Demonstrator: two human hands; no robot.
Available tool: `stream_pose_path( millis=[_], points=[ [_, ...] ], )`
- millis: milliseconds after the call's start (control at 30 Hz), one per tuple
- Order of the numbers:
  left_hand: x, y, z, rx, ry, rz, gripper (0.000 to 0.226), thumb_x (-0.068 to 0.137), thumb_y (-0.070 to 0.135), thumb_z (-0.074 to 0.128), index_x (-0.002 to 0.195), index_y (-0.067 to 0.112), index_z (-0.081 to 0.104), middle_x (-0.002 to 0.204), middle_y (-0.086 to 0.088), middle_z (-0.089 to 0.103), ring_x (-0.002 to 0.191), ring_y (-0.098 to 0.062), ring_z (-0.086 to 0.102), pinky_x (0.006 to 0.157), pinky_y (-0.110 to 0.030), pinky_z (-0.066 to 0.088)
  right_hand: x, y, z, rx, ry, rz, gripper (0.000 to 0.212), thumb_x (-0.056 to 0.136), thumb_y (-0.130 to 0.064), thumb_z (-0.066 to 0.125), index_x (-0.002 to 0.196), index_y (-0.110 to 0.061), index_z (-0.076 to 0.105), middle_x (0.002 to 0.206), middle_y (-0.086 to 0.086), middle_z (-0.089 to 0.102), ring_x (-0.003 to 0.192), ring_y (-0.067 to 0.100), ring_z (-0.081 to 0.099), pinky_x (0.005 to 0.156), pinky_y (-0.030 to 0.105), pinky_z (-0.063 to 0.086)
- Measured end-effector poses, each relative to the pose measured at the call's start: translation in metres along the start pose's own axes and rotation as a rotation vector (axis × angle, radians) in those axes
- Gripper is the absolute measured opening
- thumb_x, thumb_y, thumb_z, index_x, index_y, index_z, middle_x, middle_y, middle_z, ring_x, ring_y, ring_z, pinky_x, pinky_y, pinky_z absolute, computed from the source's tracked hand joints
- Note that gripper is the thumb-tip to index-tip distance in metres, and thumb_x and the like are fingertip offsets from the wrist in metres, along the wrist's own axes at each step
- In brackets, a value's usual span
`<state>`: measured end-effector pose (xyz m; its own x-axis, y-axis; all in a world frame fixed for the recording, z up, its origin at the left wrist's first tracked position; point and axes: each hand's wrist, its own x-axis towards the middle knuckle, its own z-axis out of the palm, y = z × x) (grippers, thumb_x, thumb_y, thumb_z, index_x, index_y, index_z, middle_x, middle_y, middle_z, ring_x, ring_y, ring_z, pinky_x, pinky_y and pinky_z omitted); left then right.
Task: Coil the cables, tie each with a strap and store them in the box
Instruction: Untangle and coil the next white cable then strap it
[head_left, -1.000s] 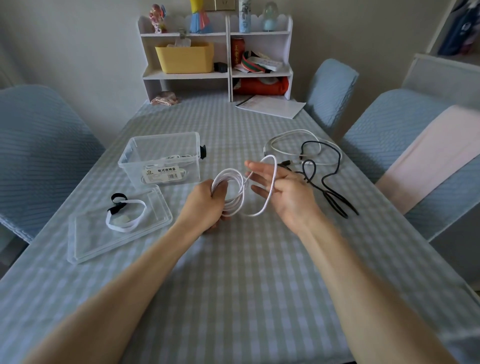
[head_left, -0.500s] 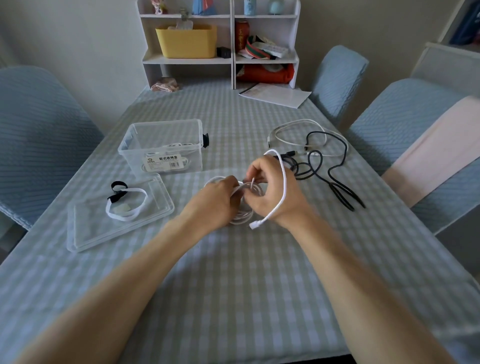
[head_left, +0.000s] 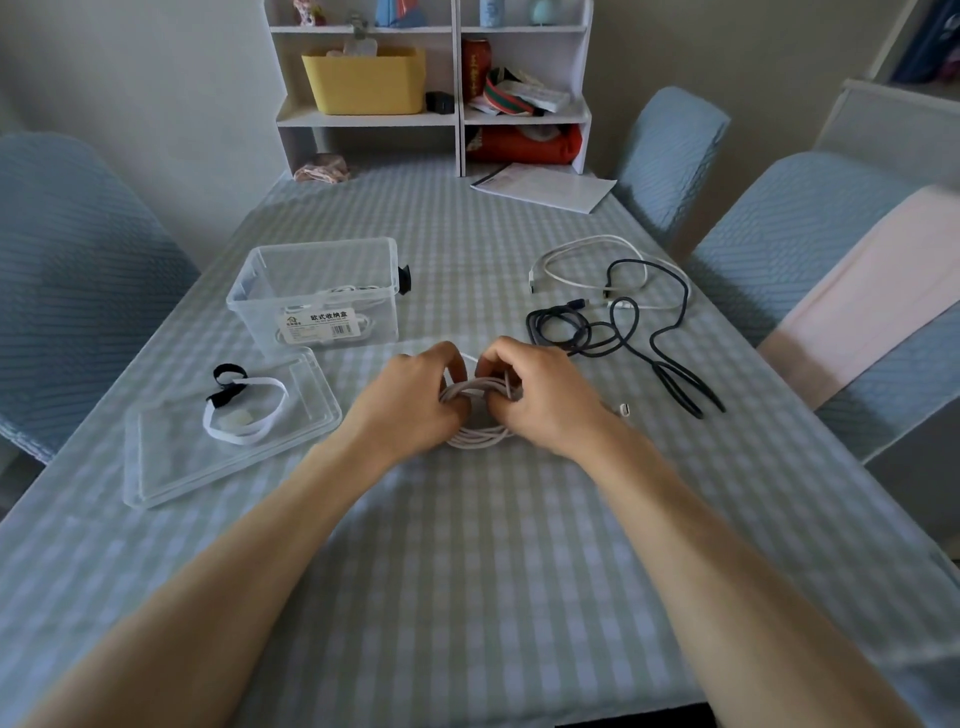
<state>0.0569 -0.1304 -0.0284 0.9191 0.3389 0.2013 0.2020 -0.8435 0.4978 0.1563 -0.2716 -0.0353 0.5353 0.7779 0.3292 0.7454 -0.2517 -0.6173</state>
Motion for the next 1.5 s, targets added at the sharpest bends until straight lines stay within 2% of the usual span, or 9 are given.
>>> stream_pose_path(
  millis=[200, 367, 500, 600, 833, 1000, 1167, 1333, 1500],
  points=[
    [-0.001, -0.002, 0.001, -0.178, 0.034, -0.080, 0.009, 0.082, 0.011, 0.063, 0.086, 0.016, 0.057, 0.055, 0.004, 0.058, 0.043, -0.004, 0.048, 0.043, -0.021, 0.034, -0.004, 0.009, 0.005, 0.076, 0.105, 0.020, 0.027, 0.078, -0.016, 0.076, 0.099, -0.023, 0.061, 0.096, -0.005, 0.068, 0.086, 0.009, 0.067, 0.076, 0.035, 0.056],
    [0.000, -0.002, 0.004, -0.257, 0.081, -0.188, 0.008, 0.083, 0.010, 0.059, 0.084, 0.015, 0.053, 0.060, -0.003, 0.062, 0.049, -0.015, 0.053, 0.044, -0.025, 0.035, -0.007, 0.007, 0.006, 0.130, 0.333, 0.034, 0.041, 0.080, -0.025, 0.081, 0.112, -0.013, 0.057, 0.114, -0.002, 0.064, 0.090, 0.006, 0.069, 0.080, 0.018, 0.055],
    [-0.002, -0.005, 0.005, -0.238, 0.142, -0.207, 0.008, 0.083, 0.007, 0.059, 0.082, 0.013, 0.053, 0.062, -0.003, 0.060, 0.055, -0.018, 0.053, 0.041, -0.018, 0.032, -0.012, 0.007, 0.004, 0.096, 0.515, 0.205, 0.026, 0.080, -0.028, 0.079, 0.086, -0.014, 0.059, 0.081, -0.006, 0.066, 0.070, 0.006, 0.064, 0.066, 0.015, 0.047],
    [-0.002, -0.004, 0.004, -0.234, 0.190, -0.183, 0.009, 0.082, 0.005, 0.058, 0.079, 0.011, 0.053, 0.062, -0.002, 0.059, 0.058, -0.016, 0.054, 0.044, -0.018, 0.036, -0.012, 0.005, 0.005, 0.022, 0.397, 0.313, 0.035, 0.079, -0.045, 0.078, 0.068, -0.016, 0.063, 0.062, -0.010, 0.063, 0.060, 0.005, 0.059, 0.058, 0.017, 0.043],
    [-0.002, -0.005, 0.004, -0.231, 0.207, -0.015, 0.013, 0.079, -0.001, 0.061, 0.076, 0.009, 0.052, 0.054, 0.009, 0.053, 0.057, -0.005, 0.054, 0.048, -0.018, 0.035, -0.009, -0.001, 0.009, -0.116, 0.237, 0.031, 0.027, 0.087, -0.028, 0.062, 0.105, -0.010, 0.068, 0.102, -0.002, 0.065, 0.085, 0.016, 0.064, 0.076, 0.040, 0.054],
    [-0.001, -0.009, 0.005, -0.213, 0.198, 0.088, 0.012, 0.079, 0.000, 0.063, 0.078, 0.008, 0.054, 0.058, 0.012, 0.053, 0.056, -0.004, 0.052, 0.051, -0.015, 0.035, -0.008, 0.002, 0.005, -0.185, 0.131, -0.071, 0.045, 0.086, -0.023, 0.066, 0.128, -0.010, 0.065, 0.125, 0.001, 0.067, 0.118, 0.023, 0.059, 0.099, 0.036, 0.049],
    [-0.005, -0.012, 0.008, -0.173, 0.253, 0.173, 0.008, 0.079, 0.014, 0.060, 0.085, 0.013, 0.055, 0.056, 0.002, 0.056, 0.051, -0.018, 0.049, 0.048, -0.034, 0.040, -0.005, 0.003, 0.005, -0.162, 0.125, -0.106, 0.028, 0.089, -0.027, 0.059, 0.109, -0.013, 0.072, 0.098, 0.003, 0.073, 0.095, 0.023, 0.067, 0.077, 0.044, 0.055],
    [-0.008, -0.004, 0.006, -0.004, 0.302, 0.184, 0.047, 0.078, 0.010, 0.064, 0.120, 0.024, 0.048, 0.072, 0.003, 0.061, 0.060, -0.024, 0.059, 0.051, -0.031, 0.042, -0.007, -0.001, 0.004, -0.113, 0.215, -0.166, 0.032, 0.095, -0.030, 0.050, 0.106, -0.011, 0.073, 0.085, 0.003, 0.074, 0.076, 0.023, 0.069, 0.062, 0.040, 0.054],
    [-0.002, -0.009, 0.004, 0.145, 0.448, 0.176, 0.012, 0.077, 0.022, 0.069, 0.076, 0.011, 0.064, 0.091, -0.004, 0.053, 0.070, -0.024, 0.054, 0.051, -0.020, 0.026, -0.005, 0.001, 0.005, -0.096, 0.201, -0.186, 0.011, 0.095, -0.012, 0.061, 0.100, -0.008, 0.069, 0.077, 0.000, 0.062, 0.067, 0.014, 0.056, 0.063, 0.032, 0.047]
  ],
)
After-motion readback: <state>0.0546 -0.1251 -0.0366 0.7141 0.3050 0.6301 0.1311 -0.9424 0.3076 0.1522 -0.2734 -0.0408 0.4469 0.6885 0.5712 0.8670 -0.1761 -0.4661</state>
